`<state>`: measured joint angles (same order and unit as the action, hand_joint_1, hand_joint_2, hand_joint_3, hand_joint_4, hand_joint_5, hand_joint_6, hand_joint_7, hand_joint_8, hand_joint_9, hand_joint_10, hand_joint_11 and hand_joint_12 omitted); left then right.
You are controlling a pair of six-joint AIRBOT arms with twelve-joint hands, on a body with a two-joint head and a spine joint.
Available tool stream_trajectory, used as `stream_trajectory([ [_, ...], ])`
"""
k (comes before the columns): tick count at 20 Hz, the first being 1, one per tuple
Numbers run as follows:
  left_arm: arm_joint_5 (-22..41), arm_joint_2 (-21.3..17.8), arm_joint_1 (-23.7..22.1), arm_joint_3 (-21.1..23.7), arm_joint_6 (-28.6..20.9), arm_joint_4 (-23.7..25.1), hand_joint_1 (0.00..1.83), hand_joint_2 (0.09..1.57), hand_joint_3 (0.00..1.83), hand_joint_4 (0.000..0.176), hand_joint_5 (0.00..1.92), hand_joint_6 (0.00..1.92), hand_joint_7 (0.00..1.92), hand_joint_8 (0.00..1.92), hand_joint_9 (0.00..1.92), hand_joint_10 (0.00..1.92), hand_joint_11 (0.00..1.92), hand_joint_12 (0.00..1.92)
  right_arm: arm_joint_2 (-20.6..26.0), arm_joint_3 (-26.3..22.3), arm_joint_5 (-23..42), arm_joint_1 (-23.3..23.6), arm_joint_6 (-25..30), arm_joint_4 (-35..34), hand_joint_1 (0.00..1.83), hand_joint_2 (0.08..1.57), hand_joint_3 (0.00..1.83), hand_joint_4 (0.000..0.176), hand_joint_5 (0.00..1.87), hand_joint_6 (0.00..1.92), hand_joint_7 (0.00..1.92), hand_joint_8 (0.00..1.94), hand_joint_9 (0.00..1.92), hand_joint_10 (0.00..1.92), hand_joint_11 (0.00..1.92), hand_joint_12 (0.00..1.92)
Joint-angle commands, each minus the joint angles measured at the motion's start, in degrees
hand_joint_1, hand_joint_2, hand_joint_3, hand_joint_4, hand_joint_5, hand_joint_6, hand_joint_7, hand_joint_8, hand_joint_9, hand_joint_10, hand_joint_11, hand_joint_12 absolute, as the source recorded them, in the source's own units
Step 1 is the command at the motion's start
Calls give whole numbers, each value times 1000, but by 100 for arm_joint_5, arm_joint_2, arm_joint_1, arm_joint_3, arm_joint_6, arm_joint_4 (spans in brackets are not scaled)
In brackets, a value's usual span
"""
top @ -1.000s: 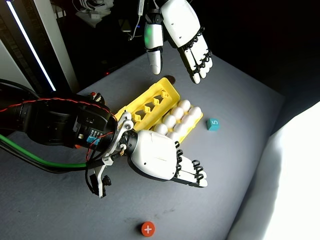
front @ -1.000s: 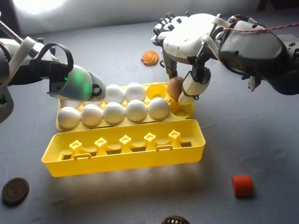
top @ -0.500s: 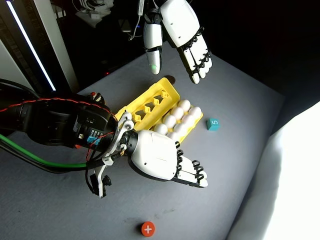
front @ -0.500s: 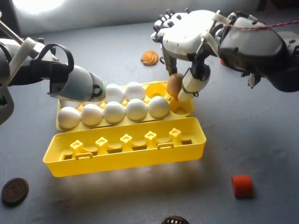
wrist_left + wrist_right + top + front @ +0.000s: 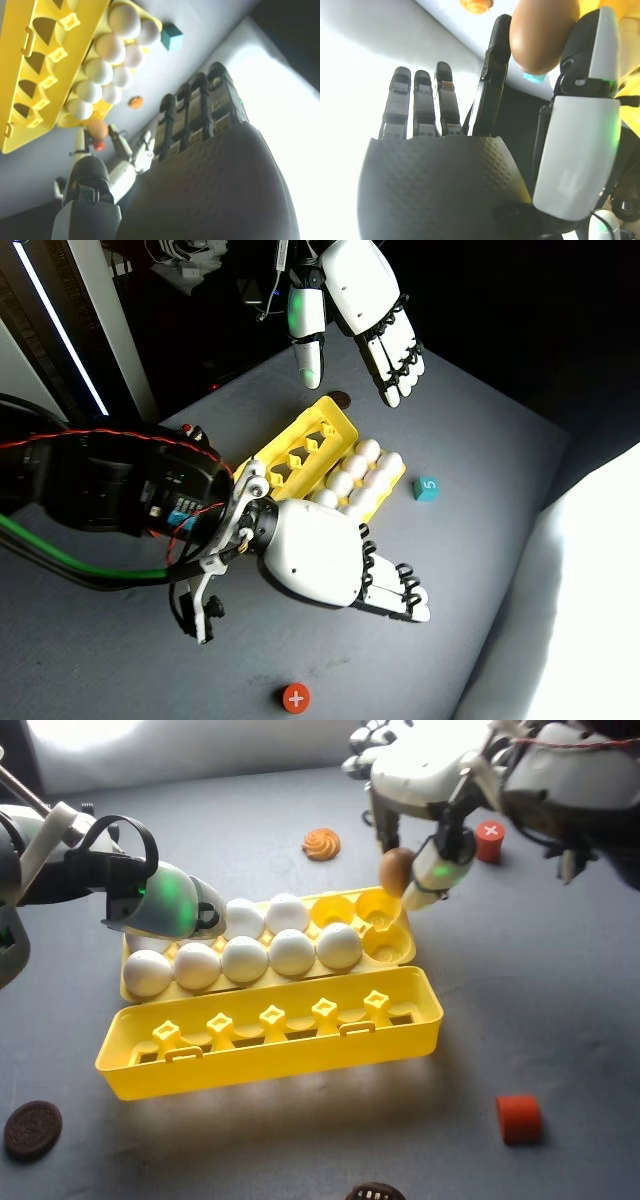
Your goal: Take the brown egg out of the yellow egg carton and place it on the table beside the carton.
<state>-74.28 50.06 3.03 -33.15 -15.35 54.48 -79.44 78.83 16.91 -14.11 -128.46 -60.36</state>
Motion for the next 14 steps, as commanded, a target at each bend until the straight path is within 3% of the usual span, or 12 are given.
stream_trajectory([
  [1, 8, -23, -42, 16, -23, 503, 0, 1184, 0, 0, 93, 1, 28, 1, 1, 0, 1, 1, 113, -60, 399, 68, -14, 133, 1106, 980, 1, 176, 1314, 403, 220, 6, 0, 0, 0, 0],
  [2, 8, -23, -42, 15, -25, 503, 0, 1177, 0, 0, 105, 6, 36, 5, 9, 4, 10, 5, 210, -114, 396, 51, -29, 133, 1093, 998, 2, 176, 1248, 529, 159, 2, 0, 0, 0, 0],
  [9, -22, -23, -42, 17, -48, 503, 0, 1189, 3, 0, 82, 0, 30, 0, 12, 3, 9, 5, 549, -180, 373, -181, -46, 135, 1100, 991, 0, 176, 1273, 486, 208, 4, 0, 0, 0, 0],
  [10, -22, -23, -43, 17, -50, 503, 0, 1189, 2, 0, 84, 2, 33, 2, 11, 2, 7, 4, 565, -181, 374, -244, -46, 135, 1116, 977, 0, 160, 1327, 384, 246, 3, 0, 0, 0, 0],
  [11, -22, -23, -43, 17, -53, 503, 0, 1185, 0, 0, 86, 3, 35, 2, 13, 3, 10, 5, 574, -179, 381, -310, -58, 137, 1118, 976, 0, 157, 1338, 363, 242, 0, 0, 0, 0, 0],
  [12, -22, -23, -43, 17, -53, 503, 0, 1184, 0, 0, 97, 7, 42, 5, 18, 4, 8, 4, 574, -177, 398, -344, -59, 144, 1109, 981, 2, 172, 1310, 415, 229, 0, 0, 0, 0, 0],
  [14, -25, -23, -43, 17, -53, 503, 0, 1180, 0, 0, 116, 13, 59, 11, 38, 11, 30, 15, 560, -171, 405, -396, -39, 278, 1106, 983, 2, 176, 1303, 429, 212, 0, 0, 0, 0, 0],
])
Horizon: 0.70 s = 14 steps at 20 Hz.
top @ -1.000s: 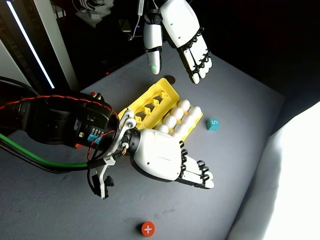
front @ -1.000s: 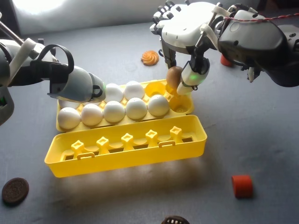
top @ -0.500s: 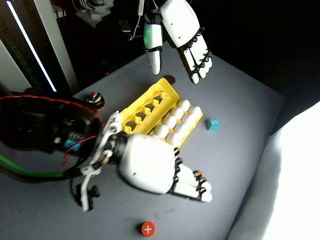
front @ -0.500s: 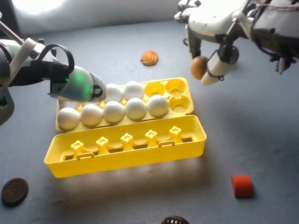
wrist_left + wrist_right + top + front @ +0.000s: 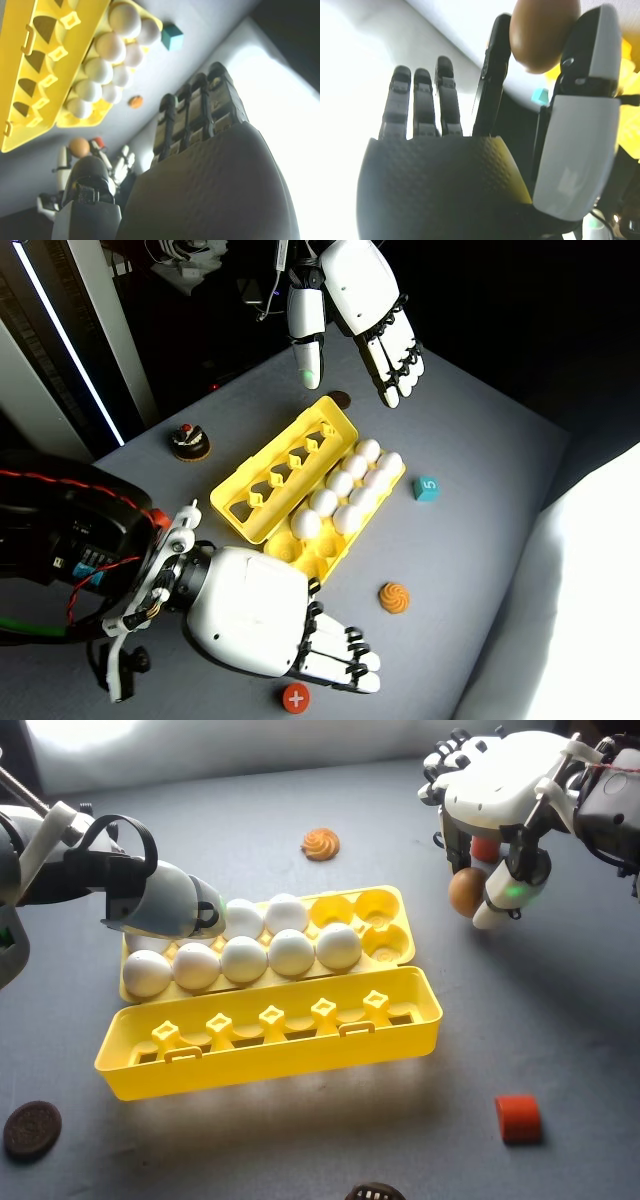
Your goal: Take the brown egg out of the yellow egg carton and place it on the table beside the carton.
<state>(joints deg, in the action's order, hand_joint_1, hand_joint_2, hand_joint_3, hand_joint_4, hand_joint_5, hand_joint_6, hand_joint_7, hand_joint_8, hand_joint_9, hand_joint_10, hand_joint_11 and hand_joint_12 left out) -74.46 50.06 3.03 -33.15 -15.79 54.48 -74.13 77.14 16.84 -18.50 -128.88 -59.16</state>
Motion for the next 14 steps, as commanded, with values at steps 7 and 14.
stream_trajectory([
  [7, -8, -23, -43, 17, -10, 503, 0, 1178, 0, 0, 89, 4, 47, 4, 27, 5, 25, 14, -58, 177, 471, -41, 28, 238, 1109, 977, 0, 176, 1335, 361, 221, 0, 0, 0, 0, 0],
  [14, -8, -24, -43, 17, -10, 503, 0, 1190, 3, 0, 98, 6, 41, 5, 17, 6, 17, 8, -203, 397, 508, -63, 31, 270, 1113, 968, 0, 176, 1376, 276, 241, 0, 0, 0, 0, 0],
])
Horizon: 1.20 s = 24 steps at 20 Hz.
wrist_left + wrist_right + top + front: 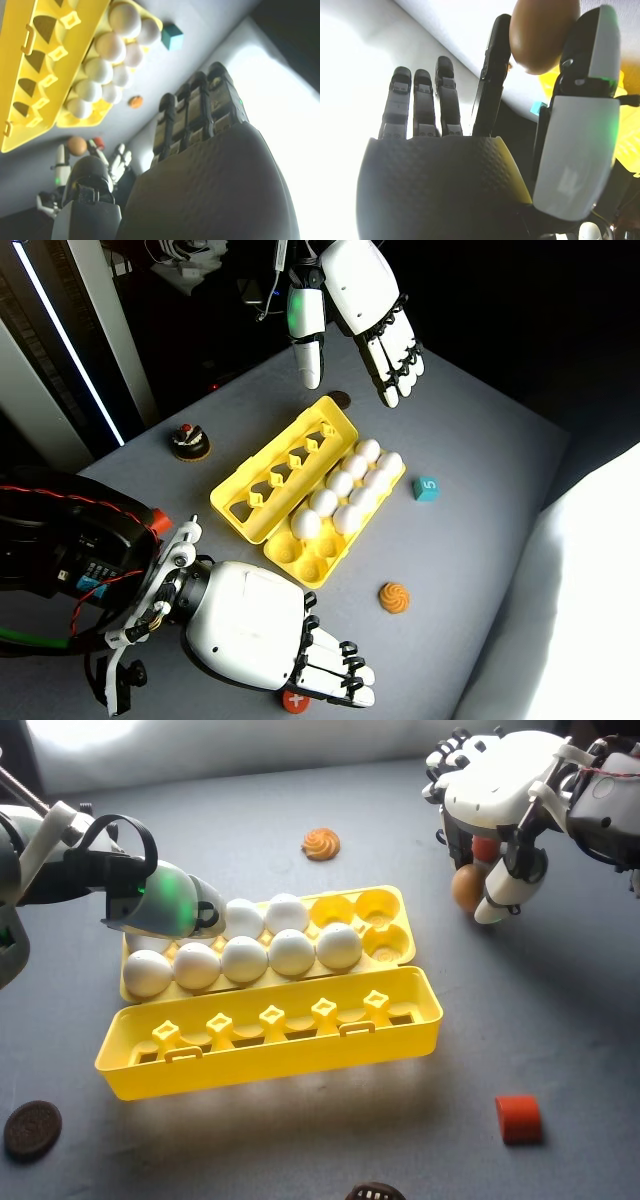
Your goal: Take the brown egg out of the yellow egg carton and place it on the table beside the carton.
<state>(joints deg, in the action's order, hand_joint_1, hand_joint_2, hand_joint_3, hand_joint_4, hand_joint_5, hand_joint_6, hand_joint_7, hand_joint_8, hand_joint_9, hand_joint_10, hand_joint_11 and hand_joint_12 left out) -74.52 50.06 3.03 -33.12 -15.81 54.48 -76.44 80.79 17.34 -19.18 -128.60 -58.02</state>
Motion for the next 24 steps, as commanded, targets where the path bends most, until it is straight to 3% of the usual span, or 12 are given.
stream_trajectory([
  [1, -1, -24, -42, 14, -8, 503, 0, 1193, 5, 0, 94, 3, 38, 3, 13, 4, 13, 6, 5, 65, 458, 5, 12, 156, 1114, 968, 0, 176, 1376, 277, 240, 0, 0, 0, 0, 0],
  [9, -1, -24, -40, 17, -7, 504, 0, 1194, 4, 0, 98, 4, 37, 0, 10, 0, 5, 3, -55, 120, 457, -31, 12, 178, 1114, 969, 0, 176, 1370, 291, 253, 6, 1, 0, 0, 0],
  [11, -1, -24, -40, 18, -7, 504, 0, 1199, 6, 0, 87, 0, 38, 1, 15, 2, 7, 3, -50, 120, 457, -63, 10, 182, 1110, 976, 0, 176, 1331, 369, 251, 8, 17, 4, 0, 0],
  [17, -1, -24, -37, 21, -7, 505, 0, 1184, 0, 0, 81, 0, 27, 1, 6, 2, 12, 6, -82, 120, 457, -109, 16, 244, 1112, 970, 0, 176, 1357, 319, 296, 1, 44, 2, 0, 0],
  [21, -1, -24, -35, 23, -7, 511, 0, 1187, 0, 0, 90, 4, 33, 2, 6, 1, 2, 1, -128, 120, 457, -113, 25, 287, 1096, 978, 3, 176, 1291, 435, 224, 0, 4, 0, 0, 0],
  [22, -1, -24, -35, 23, -7, 522, 0, 1185, 0, 0, 113, 12, 58, 11, 32, 10, 32, 15, -131, 120, 458, -113, 29, 287, 946, 851, 0, 176, 1067, 176, 178, 2, 0, 0, 0, 0],
  [24, -1, -24, -35, 23, -7, 527, 0, 1181, 0, 0, 92, 1, 36, 1, 18, 3, 8, 5, -131, 120, 458, -113, 34, 287, 856, 797, 0, 176, 971, 22, 135, 0, 0, 0, 0, 0],
])
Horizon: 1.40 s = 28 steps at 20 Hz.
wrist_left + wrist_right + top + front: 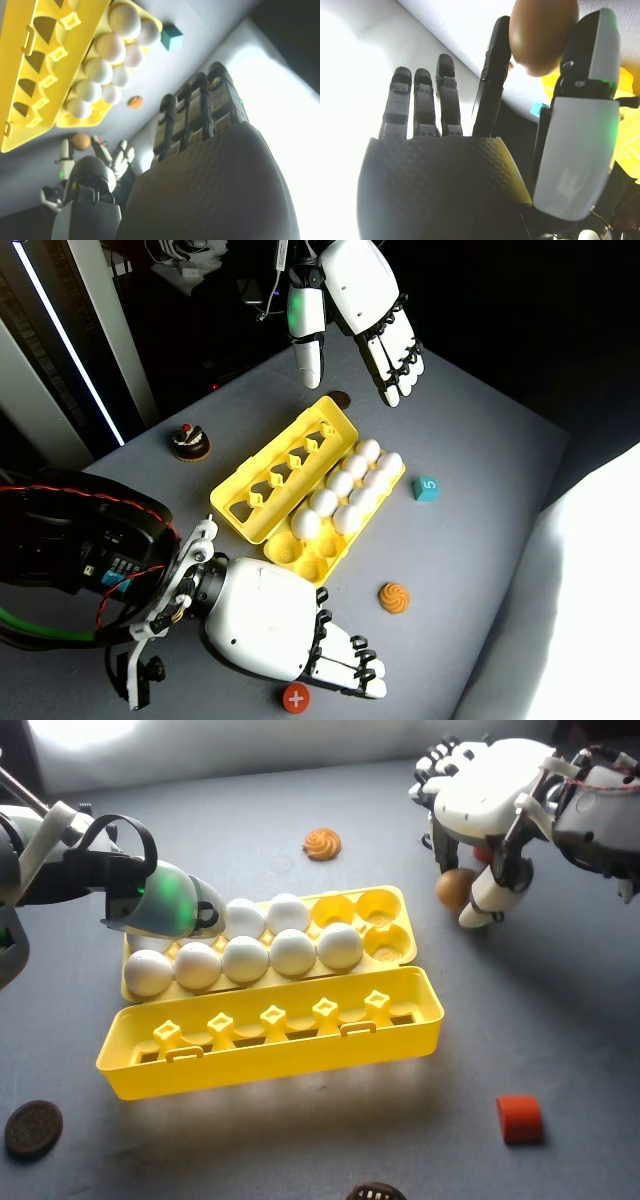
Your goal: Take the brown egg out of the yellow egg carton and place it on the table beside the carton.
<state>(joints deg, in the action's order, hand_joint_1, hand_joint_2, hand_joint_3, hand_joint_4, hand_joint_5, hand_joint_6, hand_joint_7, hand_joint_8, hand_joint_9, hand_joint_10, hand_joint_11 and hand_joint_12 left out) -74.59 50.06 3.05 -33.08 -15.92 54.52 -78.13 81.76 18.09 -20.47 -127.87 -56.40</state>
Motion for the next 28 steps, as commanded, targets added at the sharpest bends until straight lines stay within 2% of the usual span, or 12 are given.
stream_trajectory([
  [1, 5, -24, -37, 19, 4, 523, 0, 1182, 0, 0, 87, 0, 33, 0, 14, 0, 5, 3, 38, 23, 383, 14, -38, 125, 815, 806, 0, 176, 944, 6, 140, 3, 0, 0, 0, 0],
  [19, 5, -24, -37, 16, -17, 523, 0, 1184, 1, 0, 104, 4, 47, 4, 21, 4, 14, 8, 131, -8, 393, 103, 53, 124, 664, 789, 0, 176, 863, 6, 119, 0, 0, 0, 0, 0],
  [23, 5, -24, -37, 16, -17, 523, 0, 1178, 0, 0, 104, 2, 55, 6, 28, 6, 21, 12, 575, -575, 379, 267, 35, 123, 588, 778, 0, 176, 852, 2, 109, 0, 0, 0, 0, 0],
  [25, 5, -24, -38, 16, -26, 523, 0, 1174, 0, 0, 98, 0, 53, 4, 26, 4, 22, 12, 908, -999, 370, 393, 8, 122, 622, 763, 0, 176, 866, 11, 101, 12, 0, 0, 0, 0],
  [28, 5, -24, -38, 14, -28, 523, 0, 1176, 0, 0, 98, 0, 53, 2, 25, 2, 18, 12, 1478, -1578, 295, 566, -74, 123, 528, 778, 0, 176, 818, 2, 71, 4, 0, 0, 0, 0],
])
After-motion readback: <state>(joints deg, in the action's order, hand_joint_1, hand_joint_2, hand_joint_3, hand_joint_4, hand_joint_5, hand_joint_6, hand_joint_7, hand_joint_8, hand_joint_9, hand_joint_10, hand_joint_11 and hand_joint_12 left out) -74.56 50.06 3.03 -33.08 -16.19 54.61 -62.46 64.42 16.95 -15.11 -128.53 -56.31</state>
